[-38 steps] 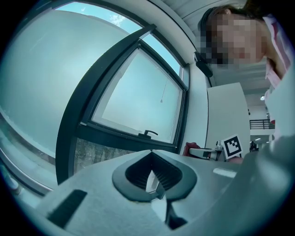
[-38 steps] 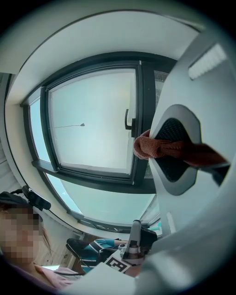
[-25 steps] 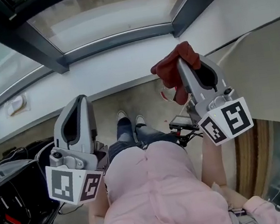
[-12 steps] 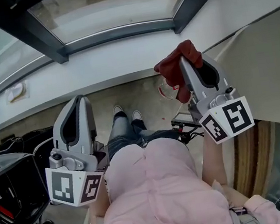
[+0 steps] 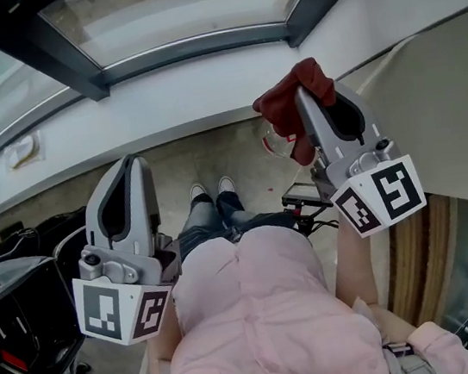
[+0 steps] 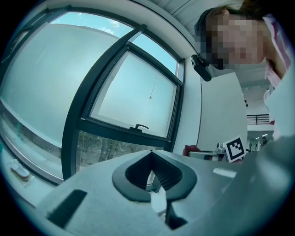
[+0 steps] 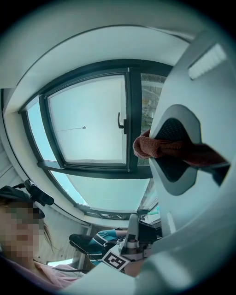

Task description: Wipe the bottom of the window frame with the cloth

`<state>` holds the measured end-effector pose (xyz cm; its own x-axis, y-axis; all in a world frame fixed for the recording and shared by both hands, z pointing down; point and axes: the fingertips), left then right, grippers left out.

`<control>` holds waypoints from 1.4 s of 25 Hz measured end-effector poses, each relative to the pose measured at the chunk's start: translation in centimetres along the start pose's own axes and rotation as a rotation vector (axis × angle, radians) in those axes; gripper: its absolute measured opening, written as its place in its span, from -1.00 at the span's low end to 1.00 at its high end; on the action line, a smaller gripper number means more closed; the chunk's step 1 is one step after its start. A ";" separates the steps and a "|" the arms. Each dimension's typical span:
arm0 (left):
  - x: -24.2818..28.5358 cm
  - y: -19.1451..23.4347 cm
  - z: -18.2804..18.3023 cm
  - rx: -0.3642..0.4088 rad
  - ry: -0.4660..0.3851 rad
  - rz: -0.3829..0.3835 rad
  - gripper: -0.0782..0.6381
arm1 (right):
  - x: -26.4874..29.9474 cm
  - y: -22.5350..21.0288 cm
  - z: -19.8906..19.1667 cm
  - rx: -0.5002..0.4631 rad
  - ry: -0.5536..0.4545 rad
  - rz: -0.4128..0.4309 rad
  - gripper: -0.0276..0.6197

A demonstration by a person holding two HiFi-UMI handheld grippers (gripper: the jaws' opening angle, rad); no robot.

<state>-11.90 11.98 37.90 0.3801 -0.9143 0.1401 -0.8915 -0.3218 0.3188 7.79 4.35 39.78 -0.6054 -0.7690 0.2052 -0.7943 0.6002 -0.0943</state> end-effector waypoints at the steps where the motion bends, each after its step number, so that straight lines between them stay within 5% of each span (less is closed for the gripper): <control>1: 0.2 0.1 -0.1 0.001 0.006 -0.001 -0.78 | 0.1 -0.1 -0.1 0.004 -0.002 0.001 -0.73; 19: -0.5 0.1 0.9 0.048 -0.013 -0.006 -0.78 | -0.3 0.7 0.5 -0.003 -0.021 -0.005 -0.73; 26: -0.7 -1.9 -1.6 0.296 0.092 -0.005 -0.78 | -2.1 2.3 -0.2 -0.020 -0.041 0.010 -0.73; 35: 0.8 -1.5 -2.7 0.284 0.114 -0.029 -0.78 | -0.3 3.8 -2.1 -0.008 -0.006 0.062 -0.73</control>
<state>-9.63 12.37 40.05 0.4172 -0.8754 0.2442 -0.9071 -0.4178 0.0519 5.02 7.33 41.40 -0.6539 -0.7313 0.1937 -0.7547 0.6485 -0.0994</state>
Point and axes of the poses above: the fingertips, and each gripper's own axes: x forward along the fingers, y to its left, z out of its top
